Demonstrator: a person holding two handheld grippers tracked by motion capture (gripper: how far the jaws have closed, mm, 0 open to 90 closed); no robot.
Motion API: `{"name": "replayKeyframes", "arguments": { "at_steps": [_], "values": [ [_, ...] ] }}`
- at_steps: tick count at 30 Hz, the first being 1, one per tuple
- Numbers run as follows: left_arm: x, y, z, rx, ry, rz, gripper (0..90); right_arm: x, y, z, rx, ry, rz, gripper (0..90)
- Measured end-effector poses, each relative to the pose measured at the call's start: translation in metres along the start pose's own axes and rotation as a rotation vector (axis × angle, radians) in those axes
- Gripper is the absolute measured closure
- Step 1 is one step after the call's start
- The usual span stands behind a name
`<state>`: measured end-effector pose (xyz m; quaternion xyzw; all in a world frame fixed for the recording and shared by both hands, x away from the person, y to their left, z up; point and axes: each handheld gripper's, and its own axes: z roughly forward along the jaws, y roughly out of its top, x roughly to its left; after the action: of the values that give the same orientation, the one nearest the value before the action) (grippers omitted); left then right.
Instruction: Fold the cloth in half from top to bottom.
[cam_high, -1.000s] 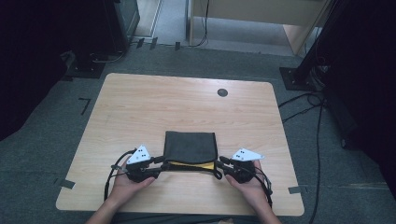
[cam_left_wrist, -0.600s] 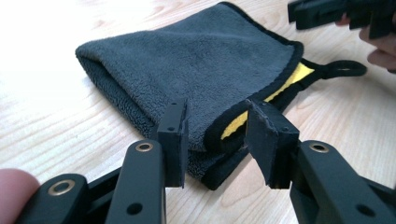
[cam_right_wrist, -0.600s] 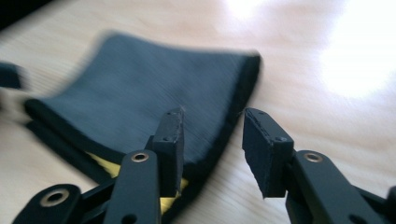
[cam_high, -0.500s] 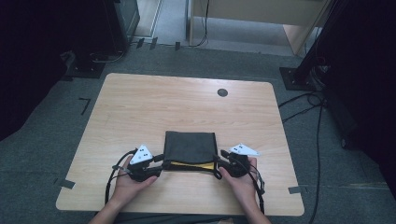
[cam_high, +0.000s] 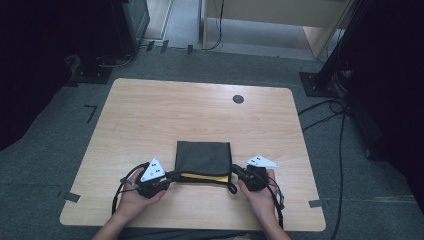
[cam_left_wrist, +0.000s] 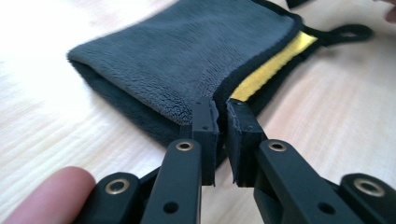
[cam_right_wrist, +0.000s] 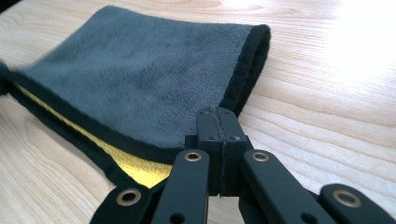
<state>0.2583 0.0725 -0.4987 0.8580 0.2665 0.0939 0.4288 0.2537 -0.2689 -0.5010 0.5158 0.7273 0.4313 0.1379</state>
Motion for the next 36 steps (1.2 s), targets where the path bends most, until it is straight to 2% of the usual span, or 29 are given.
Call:
{"name": "replayKeyframes", "arguments": {
  "at_steps": [1, 2, 4, 6, 7, 8, 10, 12, 14, 16, 19, 20, 23, 26, 29, 30, 31, 34, 36],
  "values": [
    [0.000, -0.002, 0.004, 0.038, 0.003, 0.016, 80.9, -0.001, 0.000, -0.001, -0.004, -0.001, 0.010, 85.6],
    [-0.001, -0.005, 0.006, 0.057, 0.012, 0.034, 79.8, -0.002, 0.000, -0.002, -0.011, -0.001, 0.023, 80.5],
    [0.001, -0.005, 0.006, 0.040, -0.013, 0.020, 76.0, -0.003, -0.001, -0.003, -0.024, -0.012, 0.036, 73.0],
    [0.004, -0.003, -0.001, -0.015, -0.047, -0.008, 72.2, -0.003, -0.001, -0.003, -0.036, -0.030, 0.035, 69.3],
    [0.008, -0.002, -0.005, -0.049, -0.079, -0.032, 70.3, -0.003, -0.001, -0.002, -0.038, -0.041, 0.035, 68.5],
    [0.011, -0.001, -0.008, -0.080, -0.089, -0.057, 68.7, -0.003, -0.001, -0.002, -0.035, -0.039, 0.040, 68.5],
    [0.015, 0.000, -0.011, -0.132, -0.074, -0.107, 64.8, -0.003, -0.001, 0.001, -0.025, -0.038, 0.035, 68.1],
    [0.016, 0.001, -0.010, -0.158, -0.053, -0.142, 62.8, -0.002, -0.001, 0.004, -0.020, -0.030, 0.043, 67.1],
    [0.010, 0.002, -0.005, -0.142, -0.033, -0.112, 60.7, -0.001, -0.001, 0.007, 0.000, -0.021, 0.054, 66.2],
    [0.003, 0.002, 0.003, -0.085, 0.010, -0.066, 61.3, -0.001, -0.002, 0.009, 0.021, -0.020, 0.056, 67.8],
    [-0.005, -0.001, 0.013, 0.008, 0.049, 0.006, 76.0, -0.001, -0.004, 0.011, 0.036, -0.004, 0.051, 77.7],
    [-0.006, -0.002, 0.015, 0.019, 0.057, 0.021, 79.0, 0.000, -0.004, 0.010, 0.039, 0.000, 0.049, 80.5],
    [-0.003, -0.002, 0.013, 0.030, 0.050, 0.010, 82.0, 0.002, -0.004, 0.011, 0.049, -0.003, 0.035, 86.6],
    [-0.003, -0.004, 0.012, 0.034, 0.048, 0.023, 82.0, 0.005, -0.005, 0.010, 0.059, -0.008, 0.008, 88.3],
    [-0.003, -0.005, 0.010, 0.030, 0.040, 0.044, 79.5, 0.006, -0.006, 0.008, 0.064, -0.022, -0.032, 88.1],
    [-0.003, -0.005, 0.008, 0.022, 0.024, 0.041, 76.9, 0.006, -0.006, 0.007, 0.064, -0.019, -0.030, 87.6],
    [-0.001, -0.004, 0.006, 0.007, 0.003, 0.025, 73.0, 0.005, -0.006, 0.005, 0.062, -0.017, -0.029, 86.6],
    [0.007, -0.001, -0.002, -0.063, -0.032, -0.068, 70.2, 0.004, -0.004, -0.005, 0.034, -0.031, -0.025, 82.9],
    [0.011, 0.002, -0.005, -0.106, -0.030, -0.129, 69.7, 0.003, -0.002, -0.012, -0.006, -0.050, -0.025, 78.4]
  ]
}}
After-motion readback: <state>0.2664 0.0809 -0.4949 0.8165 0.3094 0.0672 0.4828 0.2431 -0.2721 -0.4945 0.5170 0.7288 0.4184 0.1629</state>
